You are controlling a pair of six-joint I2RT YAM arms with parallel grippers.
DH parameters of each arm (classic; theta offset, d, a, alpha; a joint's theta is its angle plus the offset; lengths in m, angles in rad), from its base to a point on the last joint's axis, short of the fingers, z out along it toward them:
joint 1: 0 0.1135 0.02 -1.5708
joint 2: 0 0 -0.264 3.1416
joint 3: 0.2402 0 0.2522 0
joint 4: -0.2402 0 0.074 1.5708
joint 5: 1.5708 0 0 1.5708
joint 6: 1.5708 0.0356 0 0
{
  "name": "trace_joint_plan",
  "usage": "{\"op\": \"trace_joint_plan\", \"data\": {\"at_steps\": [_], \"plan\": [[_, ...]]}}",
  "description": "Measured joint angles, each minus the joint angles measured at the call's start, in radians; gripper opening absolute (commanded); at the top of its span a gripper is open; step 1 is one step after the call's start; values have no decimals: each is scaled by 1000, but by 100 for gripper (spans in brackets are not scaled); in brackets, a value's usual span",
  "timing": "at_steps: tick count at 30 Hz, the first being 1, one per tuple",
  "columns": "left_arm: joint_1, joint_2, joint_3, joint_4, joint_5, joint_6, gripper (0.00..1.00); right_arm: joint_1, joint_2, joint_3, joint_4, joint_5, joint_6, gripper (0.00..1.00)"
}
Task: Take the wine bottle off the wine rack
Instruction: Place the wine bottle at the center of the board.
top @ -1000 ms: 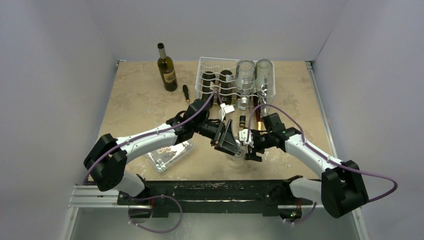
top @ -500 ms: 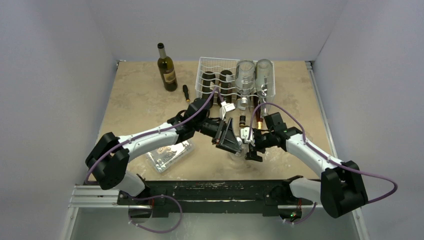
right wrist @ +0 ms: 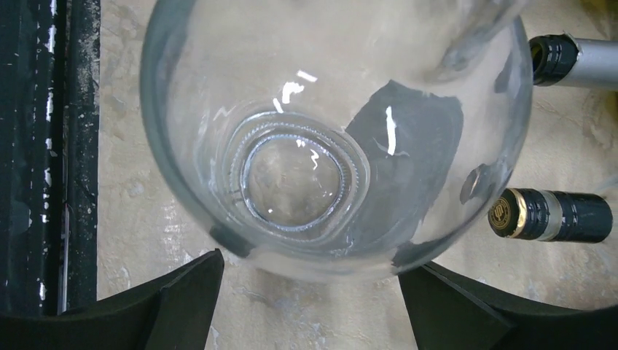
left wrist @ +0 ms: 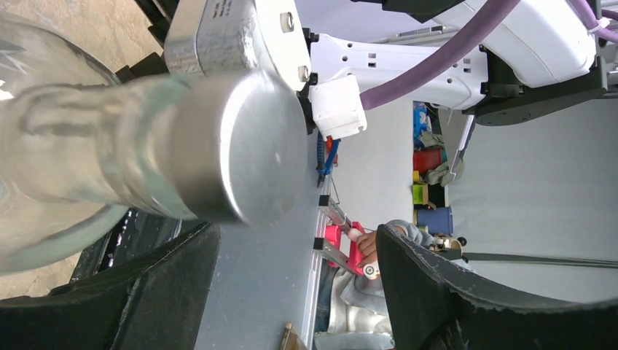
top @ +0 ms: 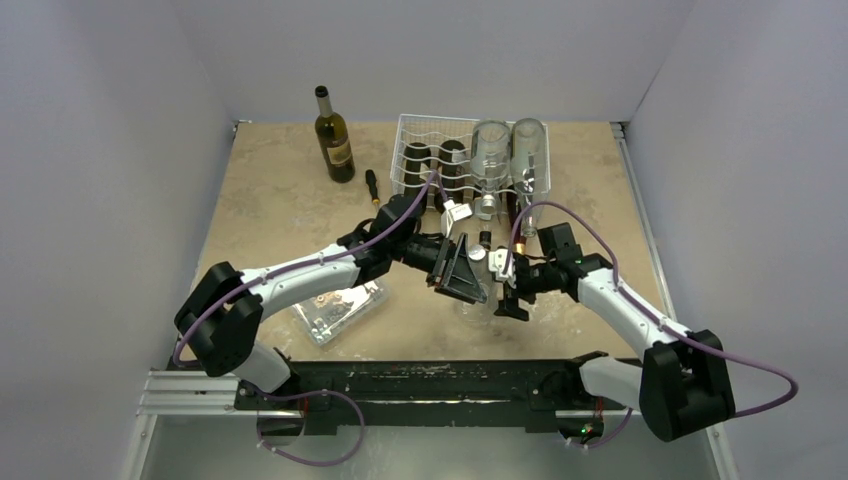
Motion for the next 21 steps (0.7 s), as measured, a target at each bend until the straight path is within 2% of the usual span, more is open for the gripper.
{"op": "trace_joint_plan", "data": {"at_steps": [14,17,21], "plan": [[0,-5,0,-5,-22,18,78,-25,-17,1,-18,-3,0,93],[0,-32,-1,-32,-42,51,78,-34,-26,3,-30,-3,0,98],[1,-117,-24,-58,-80,112,78,-43,-34,19,-56,-3,-8,99]]}}
